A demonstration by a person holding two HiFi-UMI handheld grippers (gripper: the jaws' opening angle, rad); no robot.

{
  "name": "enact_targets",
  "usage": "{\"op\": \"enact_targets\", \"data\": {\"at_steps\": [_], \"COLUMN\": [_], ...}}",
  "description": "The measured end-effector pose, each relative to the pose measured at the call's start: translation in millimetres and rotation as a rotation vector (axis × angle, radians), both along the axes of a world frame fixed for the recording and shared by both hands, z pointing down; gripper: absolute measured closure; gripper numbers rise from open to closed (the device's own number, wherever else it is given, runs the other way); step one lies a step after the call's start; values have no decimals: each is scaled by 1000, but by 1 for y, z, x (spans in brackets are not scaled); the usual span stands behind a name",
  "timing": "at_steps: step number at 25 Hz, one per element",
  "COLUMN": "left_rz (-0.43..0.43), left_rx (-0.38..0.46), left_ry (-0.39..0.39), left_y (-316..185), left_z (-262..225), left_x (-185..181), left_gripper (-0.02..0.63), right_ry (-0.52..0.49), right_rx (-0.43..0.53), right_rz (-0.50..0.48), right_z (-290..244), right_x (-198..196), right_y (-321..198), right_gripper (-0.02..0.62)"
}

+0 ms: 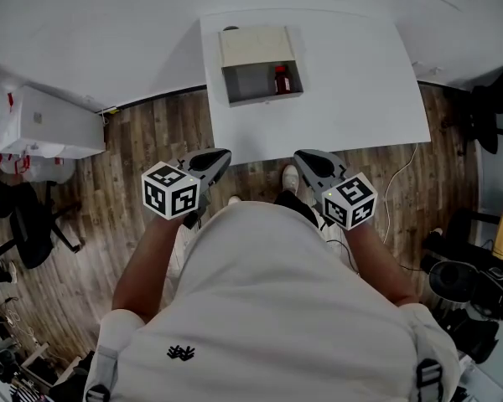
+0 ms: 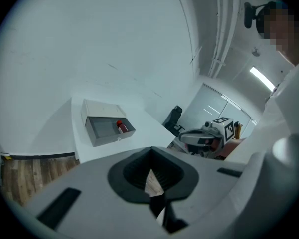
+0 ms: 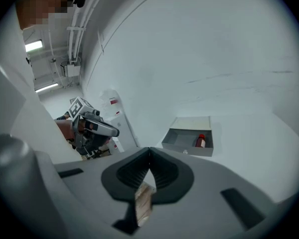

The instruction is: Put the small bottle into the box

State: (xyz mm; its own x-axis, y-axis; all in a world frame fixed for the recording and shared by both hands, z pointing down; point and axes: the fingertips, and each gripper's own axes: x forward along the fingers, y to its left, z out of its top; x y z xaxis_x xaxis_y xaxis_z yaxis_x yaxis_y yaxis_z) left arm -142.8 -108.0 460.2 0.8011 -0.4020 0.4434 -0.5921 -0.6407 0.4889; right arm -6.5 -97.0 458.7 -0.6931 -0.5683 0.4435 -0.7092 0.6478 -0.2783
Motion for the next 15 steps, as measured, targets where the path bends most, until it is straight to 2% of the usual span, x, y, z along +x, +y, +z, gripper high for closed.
{"op": "enact_targets", "data": {"at_steps": [8, 15], "left_rz": [27, 31], "left_rx": [41, 60], "left_ry": [12, 15], "left_y": [36, 45], "left_z": [-8, -11], "left_x": [-15, -22], "left_gripper": [601, 601], "right_ry": [12, 24], "right_rx": [3, 18], "right_rz": [-6, -32], "right_z": [-1, -5], "right_x": [-21, -37], "right_y": [27, 36], "right_gripper": [589, 589]}}
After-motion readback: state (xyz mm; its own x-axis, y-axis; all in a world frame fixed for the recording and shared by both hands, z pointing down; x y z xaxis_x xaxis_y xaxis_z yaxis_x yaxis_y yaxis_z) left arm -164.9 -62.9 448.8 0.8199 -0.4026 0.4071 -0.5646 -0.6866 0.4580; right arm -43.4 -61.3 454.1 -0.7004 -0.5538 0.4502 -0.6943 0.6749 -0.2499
